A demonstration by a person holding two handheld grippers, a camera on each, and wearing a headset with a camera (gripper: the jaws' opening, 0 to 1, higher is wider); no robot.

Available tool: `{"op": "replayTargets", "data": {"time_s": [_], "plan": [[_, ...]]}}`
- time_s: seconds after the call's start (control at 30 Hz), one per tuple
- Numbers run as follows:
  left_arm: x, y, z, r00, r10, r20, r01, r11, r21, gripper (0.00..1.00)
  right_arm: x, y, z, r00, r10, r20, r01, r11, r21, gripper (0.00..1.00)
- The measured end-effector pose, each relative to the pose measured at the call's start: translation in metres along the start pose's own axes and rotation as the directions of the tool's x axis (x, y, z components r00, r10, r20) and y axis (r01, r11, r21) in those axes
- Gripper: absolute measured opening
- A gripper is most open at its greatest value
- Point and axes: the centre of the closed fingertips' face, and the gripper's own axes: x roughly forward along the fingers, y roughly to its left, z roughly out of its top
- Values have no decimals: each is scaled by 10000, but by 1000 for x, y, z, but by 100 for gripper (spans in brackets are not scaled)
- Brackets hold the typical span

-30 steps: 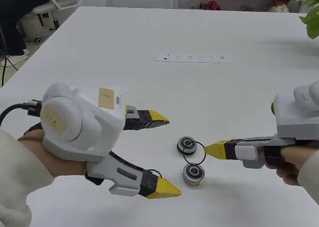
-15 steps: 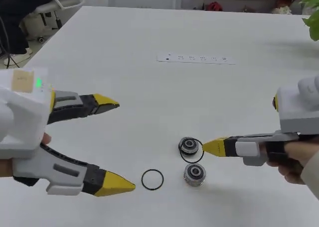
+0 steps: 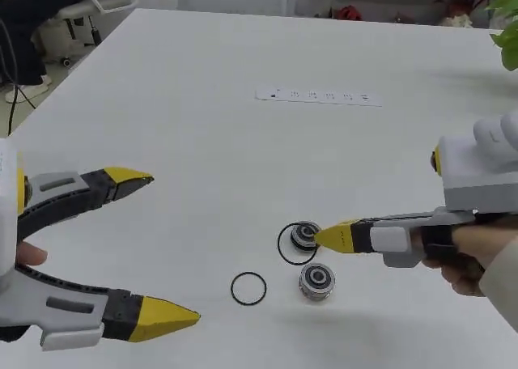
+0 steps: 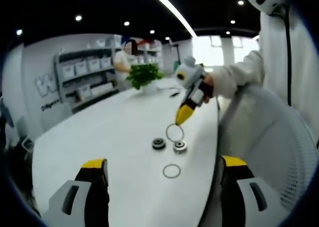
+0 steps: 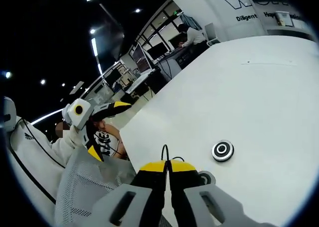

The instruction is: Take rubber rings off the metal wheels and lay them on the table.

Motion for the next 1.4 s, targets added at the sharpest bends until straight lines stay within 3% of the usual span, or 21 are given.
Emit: {"op": "replayTargets", "data": {"time_s": [0.3,0.5,0.77,1.2,1.4], "plan": [[-7,-3,-13,9998,208,-7,-208,9989,-413,95,13,10,-11,9987,169,-473,-178,9997,-183,0],[-9,-4,-15,9996,268,7,-267,9983,-509,94,22,11,-17,9972,159,-734,-177,9996,-240,0],[-8,-6,-17,9996,275,25,-272,9976,-631,94,37,5,-27,9933,24,-1156,-41,9999,-149,0],[-6,-2,-16,9991,411,79,-404,9965,-733,94,59,-16,-42,9815,-505,-1849,474,9987,-211,0],[-8,1,-16,9984,552,109,-542,9954,-789,95,60,-25,-49,9750,-752,-2090,696,9970,-339,0]]}}
